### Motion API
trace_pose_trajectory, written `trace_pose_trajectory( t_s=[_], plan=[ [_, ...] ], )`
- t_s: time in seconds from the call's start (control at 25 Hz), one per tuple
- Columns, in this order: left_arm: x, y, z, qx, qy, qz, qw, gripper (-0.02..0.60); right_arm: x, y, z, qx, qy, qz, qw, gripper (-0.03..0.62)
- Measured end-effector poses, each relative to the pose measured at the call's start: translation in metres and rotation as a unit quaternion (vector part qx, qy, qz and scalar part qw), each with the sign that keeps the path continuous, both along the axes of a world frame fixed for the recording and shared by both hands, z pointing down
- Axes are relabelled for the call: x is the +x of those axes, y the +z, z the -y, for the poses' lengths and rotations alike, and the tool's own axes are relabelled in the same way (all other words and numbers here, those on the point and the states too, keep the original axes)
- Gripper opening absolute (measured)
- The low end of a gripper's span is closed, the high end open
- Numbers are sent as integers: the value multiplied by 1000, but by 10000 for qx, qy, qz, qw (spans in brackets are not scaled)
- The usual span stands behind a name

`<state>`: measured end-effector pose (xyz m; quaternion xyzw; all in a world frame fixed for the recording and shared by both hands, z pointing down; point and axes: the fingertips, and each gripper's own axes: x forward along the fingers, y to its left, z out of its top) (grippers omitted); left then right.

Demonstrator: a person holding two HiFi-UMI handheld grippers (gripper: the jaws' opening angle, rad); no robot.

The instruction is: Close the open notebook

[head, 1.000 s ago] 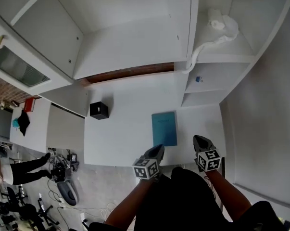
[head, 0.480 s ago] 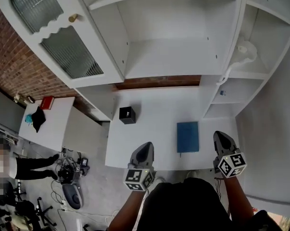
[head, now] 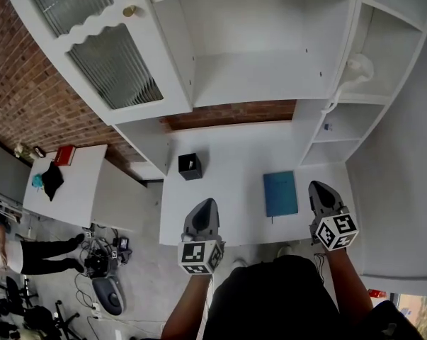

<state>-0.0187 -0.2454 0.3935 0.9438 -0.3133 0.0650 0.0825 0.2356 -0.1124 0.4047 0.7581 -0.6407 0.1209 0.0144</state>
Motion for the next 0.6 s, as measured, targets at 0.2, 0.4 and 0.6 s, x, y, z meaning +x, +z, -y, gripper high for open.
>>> trace_pose_trajectory(
  t_s=[0.2, 0.4, 0.6],
  plan=[
    [-2, 2, 2, -19, 106, -65, 9999, 8, -9, 6, -8, -93, 162, -39, 9998, -3],
    [5, 0, 0, 7, 252, -103, 9996, 8, -11, 9, -16, -162, 313, -87, 9993, -3],
    [12, 4, -6, -9, 360, -69, 9993, 8, -18, 6, -22, -229, 309, -425, 9984, -3]
  ],
)
